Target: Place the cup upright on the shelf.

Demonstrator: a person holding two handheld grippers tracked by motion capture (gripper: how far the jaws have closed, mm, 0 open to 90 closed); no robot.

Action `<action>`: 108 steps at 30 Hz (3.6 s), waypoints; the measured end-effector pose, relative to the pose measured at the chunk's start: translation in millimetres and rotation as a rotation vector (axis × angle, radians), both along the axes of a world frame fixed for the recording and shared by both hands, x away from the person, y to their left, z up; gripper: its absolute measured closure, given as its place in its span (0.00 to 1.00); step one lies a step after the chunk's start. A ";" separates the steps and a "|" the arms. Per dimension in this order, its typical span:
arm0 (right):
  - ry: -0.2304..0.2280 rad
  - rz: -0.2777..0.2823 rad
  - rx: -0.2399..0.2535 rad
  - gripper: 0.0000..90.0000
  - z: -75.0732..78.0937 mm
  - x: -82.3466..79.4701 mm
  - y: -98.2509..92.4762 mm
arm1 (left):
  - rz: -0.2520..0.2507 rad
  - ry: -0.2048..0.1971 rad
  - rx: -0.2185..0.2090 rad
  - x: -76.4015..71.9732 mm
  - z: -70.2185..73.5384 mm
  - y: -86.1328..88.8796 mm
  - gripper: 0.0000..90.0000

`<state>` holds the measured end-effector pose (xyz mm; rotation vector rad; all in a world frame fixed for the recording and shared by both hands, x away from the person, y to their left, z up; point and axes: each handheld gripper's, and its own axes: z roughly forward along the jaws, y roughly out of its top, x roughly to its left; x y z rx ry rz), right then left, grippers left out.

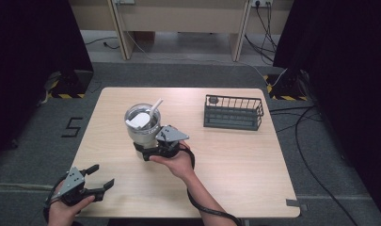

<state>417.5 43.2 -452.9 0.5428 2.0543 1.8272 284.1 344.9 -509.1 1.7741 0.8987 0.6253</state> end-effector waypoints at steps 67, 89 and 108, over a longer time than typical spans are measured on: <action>-0.027 -0.414 0.031 0.13 33.6 33.2 -120.2 | -0.008 -0.007 0.002 -0.2 0.9 -1.3 0.17; -0.065 -0.577 0.022 0.13 51.5 47.1 -170.8 | -0.005 0.000 0.000 0.3 0.4 -1.5 0.17; -0.076 -0.671 -0.004 0.13 62.4 63.6 -206.7 | -0.005 0.003 0.002 0.8 0.0 -1.6 0.17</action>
